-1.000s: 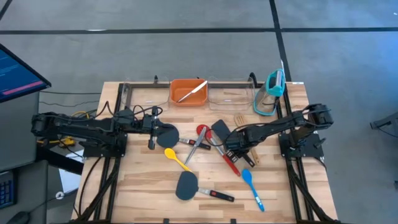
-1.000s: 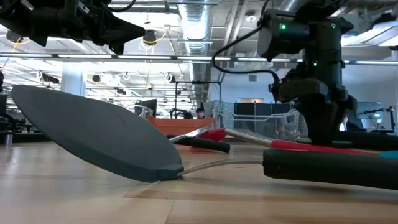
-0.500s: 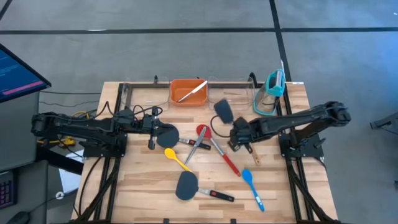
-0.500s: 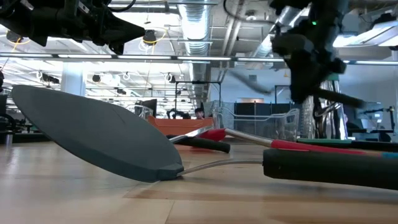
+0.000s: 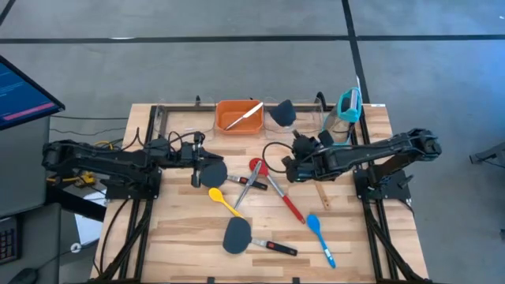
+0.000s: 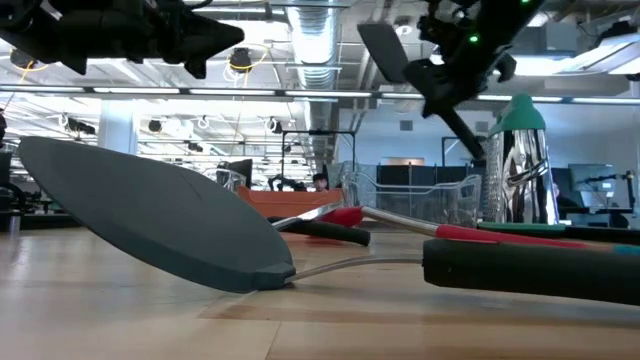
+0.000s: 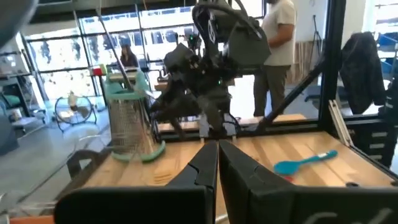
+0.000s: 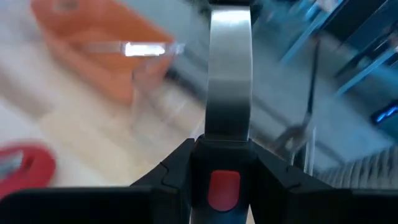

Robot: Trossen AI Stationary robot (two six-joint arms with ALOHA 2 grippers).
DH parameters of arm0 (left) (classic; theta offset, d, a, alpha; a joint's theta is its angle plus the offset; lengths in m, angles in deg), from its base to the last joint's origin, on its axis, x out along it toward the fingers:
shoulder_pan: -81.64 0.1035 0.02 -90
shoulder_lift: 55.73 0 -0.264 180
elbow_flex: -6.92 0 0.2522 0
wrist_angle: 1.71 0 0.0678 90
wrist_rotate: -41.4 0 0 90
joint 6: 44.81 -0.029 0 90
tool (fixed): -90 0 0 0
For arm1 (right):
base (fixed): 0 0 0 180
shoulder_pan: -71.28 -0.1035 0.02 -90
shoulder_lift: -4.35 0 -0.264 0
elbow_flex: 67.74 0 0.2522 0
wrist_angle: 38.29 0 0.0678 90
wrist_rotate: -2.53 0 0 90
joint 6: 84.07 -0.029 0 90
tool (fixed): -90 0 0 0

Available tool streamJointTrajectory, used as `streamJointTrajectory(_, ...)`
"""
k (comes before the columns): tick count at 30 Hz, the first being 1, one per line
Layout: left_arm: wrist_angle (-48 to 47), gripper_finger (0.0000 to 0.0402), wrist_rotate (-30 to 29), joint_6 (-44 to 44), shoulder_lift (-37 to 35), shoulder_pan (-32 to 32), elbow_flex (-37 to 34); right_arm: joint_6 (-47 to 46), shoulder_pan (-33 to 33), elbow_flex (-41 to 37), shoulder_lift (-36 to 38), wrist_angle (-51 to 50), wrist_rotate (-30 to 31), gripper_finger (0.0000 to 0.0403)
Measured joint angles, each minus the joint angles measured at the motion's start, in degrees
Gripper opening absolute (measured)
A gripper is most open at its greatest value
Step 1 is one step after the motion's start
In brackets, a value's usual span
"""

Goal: Pick & Place Kitchen Items
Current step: Put the black spatula into the left transparent bin

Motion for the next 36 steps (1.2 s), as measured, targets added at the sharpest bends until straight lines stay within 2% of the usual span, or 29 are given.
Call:
streamJointTrajectory(3, 5.65, 0.0002, -2.89, -0.43, 3.85, -0.01, 0.04, 5.54, -0.01, -0.02, -0.99, 6.73, 2.52, 0.0102)
streamJointTrajectory(6, 9.65, 0.0002, -12.16, -1.47, 8.57, 0.37, 0.03, 13.24, -0.11, -0.02, -1.11, 13.25, 2.57, 0.0102)
streamJointTrajectory(8, 11.18, 0.0002, -16.01, -1.52, 11.54, 1.6, 0.0, 18.08, -0.14, -0.02, -0.93, 17.16, 1.0, 0.0102)
streamJointTrajectory(10, 13.83, 0.0002, -16.21, -1.51, 14.38, 3.15, 0.0, 22.52, -0.12, -0.02, -0.38, 20.37, -2.05, 0.0102)
streamJointTrajectory(12, 17.37, 0.0002, -13.47, -1.83, 16.96, 4.97, 0.0, 26.94, -0.07, -0.02, 0.33, 23.82, -6.1, 0.0102)
streamJointTrajectory(17, 22.2, 0.0002, 5.45, -6.16, 23.23, 11.27, 3.18, 38.0, 2.02, -0.02, 0.6, 33.54, -20.58, 0.0102)
streamJointTrajectory(21, 22.29, 0.0002, 17.17, -7.67, 28.99, 15.48, 8.26, 42.09, 5.32, -0.02, 0.6, 39.73, -32.71, 0.0102)
streamJointTrajectory(24, 22.89, 0.0002, 29.9, -12.85, 32.13, 16.64, 11.28, 43.34, 6.99, -0.02, 0.6, 41.8, -35.83, 0.0102)
streamJointTrajectory(25, 23.07, 0.0002, 31.73, -13.15, 32.86, 16.71, 12.23, 43.47, 7.37, -0.02, 0.6, 41.91, -35.99, 0.0102)
streamJointTrajectory(27, 23.28, 0.0002, 32.12, -12.99, 33.4, 16.67, 13.48, 43.46, 7.85, -0.02, 0.6, 41.83, -36.19, 0.0102)
streamJointTrajectory(32, 23.6, 0.0002, 27.96, -12.48, 33.62, 16.75, 14.74, 43.27, 7.99, -0.02, 0.6, 41.9, -36.17, 0.0102)
streamJointTrajectory(36, 23.92, 0.0002, 24.09, -7.27, 33.62, 16.46, 14.93, 43.0, 7.94, -0.02, 0.6, 43.82, -35.51, 0.0102)
